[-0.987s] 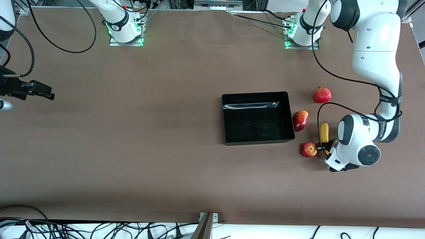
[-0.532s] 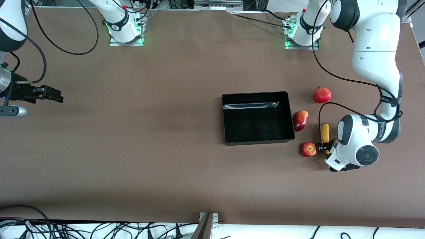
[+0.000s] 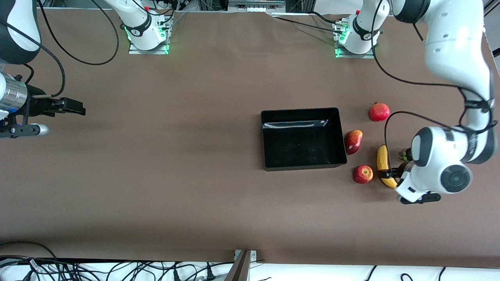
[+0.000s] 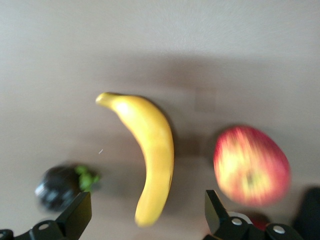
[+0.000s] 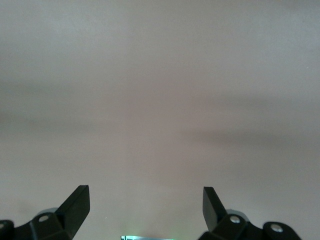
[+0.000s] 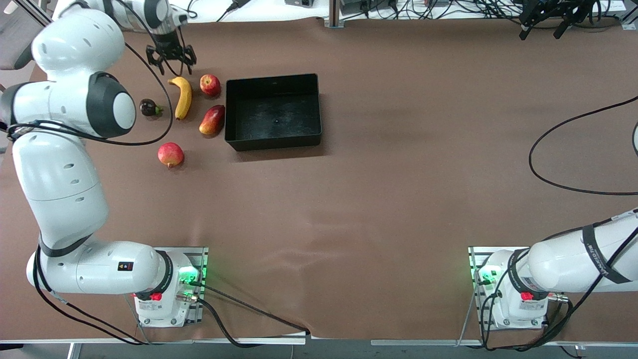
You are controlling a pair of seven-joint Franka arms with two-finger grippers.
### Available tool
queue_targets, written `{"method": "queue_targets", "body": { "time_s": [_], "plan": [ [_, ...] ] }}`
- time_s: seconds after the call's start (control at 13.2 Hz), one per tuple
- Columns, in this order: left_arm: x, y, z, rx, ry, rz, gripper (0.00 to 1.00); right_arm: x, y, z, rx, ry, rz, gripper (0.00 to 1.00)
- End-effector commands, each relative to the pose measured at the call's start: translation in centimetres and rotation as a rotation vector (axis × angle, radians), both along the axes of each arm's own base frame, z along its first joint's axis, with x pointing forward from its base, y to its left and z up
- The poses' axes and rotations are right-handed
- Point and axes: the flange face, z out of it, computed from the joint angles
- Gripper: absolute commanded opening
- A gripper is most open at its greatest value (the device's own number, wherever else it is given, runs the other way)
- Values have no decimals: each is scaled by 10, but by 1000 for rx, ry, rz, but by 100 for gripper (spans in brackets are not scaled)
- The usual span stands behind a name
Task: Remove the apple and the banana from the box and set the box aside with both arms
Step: 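Open the left gripper and raise it while the right gripper approaches the tray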
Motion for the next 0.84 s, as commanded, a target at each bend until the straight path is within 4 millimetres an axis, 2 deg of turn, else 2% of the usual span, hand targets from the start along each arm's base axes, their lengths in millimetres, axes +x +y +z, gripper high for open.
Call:
{"method": "queue_targets", "body": {
  "time_s": [0.0, 0.08, 0.15, 0.23, 0.3, 0.38, 0.53, 0.76],
  "plan": [
    [-21, -15, 82, 5, -1, -52, 100, 8, 12, -15, 12, 41, 1, 100],
    [-30, -22, 113, 2, -21, -60, 100, 10, 29, -19, 20, 41, -19, 100],
    [-38, -24, 140, -17, -52, -55, 100, 16, 46, -35, 31, 65, -49, 100],
    [-43, -28, 162, -54, -75, -45, 100, 16, 79, -43, 73, 77, -70, 100],
    [-50, -28, 186, -66, -101, -41, 100, 22, 126, -59, 85, 58, -91, 100],
    [-56, -32, 206, -66, -124, -48, 100, 29, 157, -65, 81, -3, -162, 100],
    [-70, -28, 246, -67, -168, -42, 100, 36, 222, -85, 96, -99, -208, 100],
    [-98, -25, 303, -71, -226, -38, 100, 22, 316, -108, 195, -125, -308, 100]
  ]
}}
